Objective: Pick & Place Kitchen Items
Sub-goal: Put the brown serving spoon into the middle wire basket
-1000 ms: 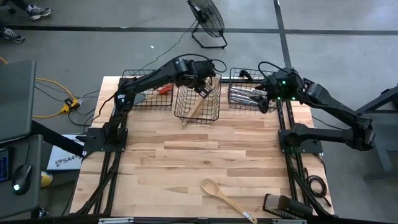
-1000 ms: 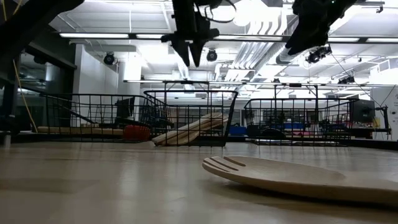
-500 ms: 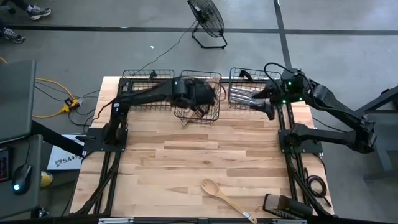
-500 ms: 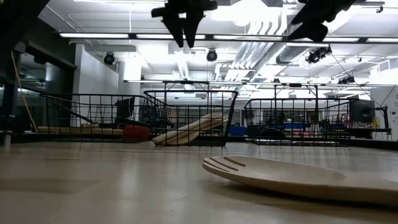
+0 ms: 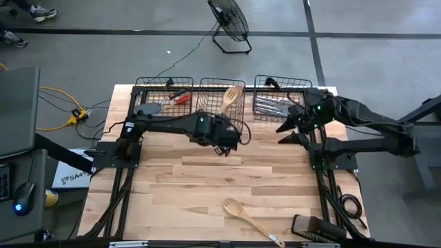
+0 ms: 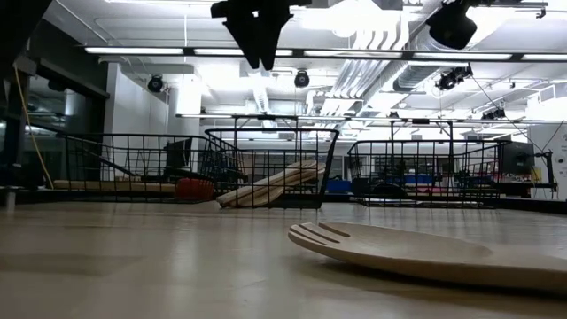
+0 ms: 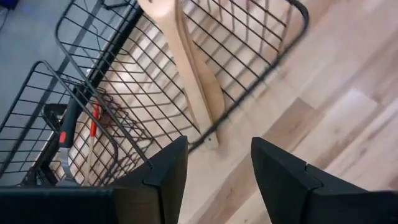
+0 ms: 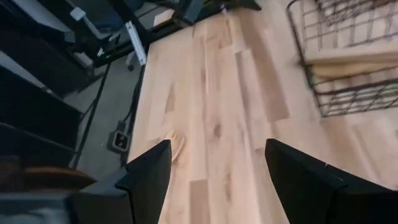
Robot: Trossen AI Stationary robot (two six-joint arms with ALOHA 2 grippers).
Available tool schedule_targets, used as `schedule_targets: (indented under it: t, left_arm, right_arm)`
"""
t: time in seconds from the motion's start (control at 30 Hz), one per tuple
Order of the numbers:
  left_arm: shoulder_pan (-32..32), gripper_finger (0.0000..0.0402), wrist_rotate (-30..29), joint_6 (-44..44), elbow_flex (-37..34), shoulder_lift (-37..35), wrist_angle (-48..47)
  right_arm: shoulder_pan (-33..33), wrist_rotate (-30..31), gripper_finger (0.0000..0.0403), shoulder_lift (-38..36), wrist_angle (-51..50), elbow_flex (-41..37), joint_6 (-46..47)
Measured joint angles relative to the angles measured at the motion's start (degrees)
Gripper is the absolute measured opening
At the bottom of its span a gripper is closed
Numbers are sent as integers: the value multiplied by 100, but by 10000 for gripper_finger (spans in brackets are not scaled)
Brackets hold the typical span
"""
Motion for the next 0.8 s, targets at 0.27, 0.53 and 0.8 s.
schedule_targets:
  t: [0.27,0.53,0.8]
  left_arm:
    - [-547,172,0,101,-214,7,2]
    - [-1341,172,-306,-417,-1011,-650,49]
    - [-2139,172,-411,-1105,-2589,-1815,1091]
  right_arm:
    - [1703,1148,252,114,98,0,1413]
    - [3449,2353,252,661,1427,0,2634]
    - [4544,3376,252,1781,3097,22,2970]
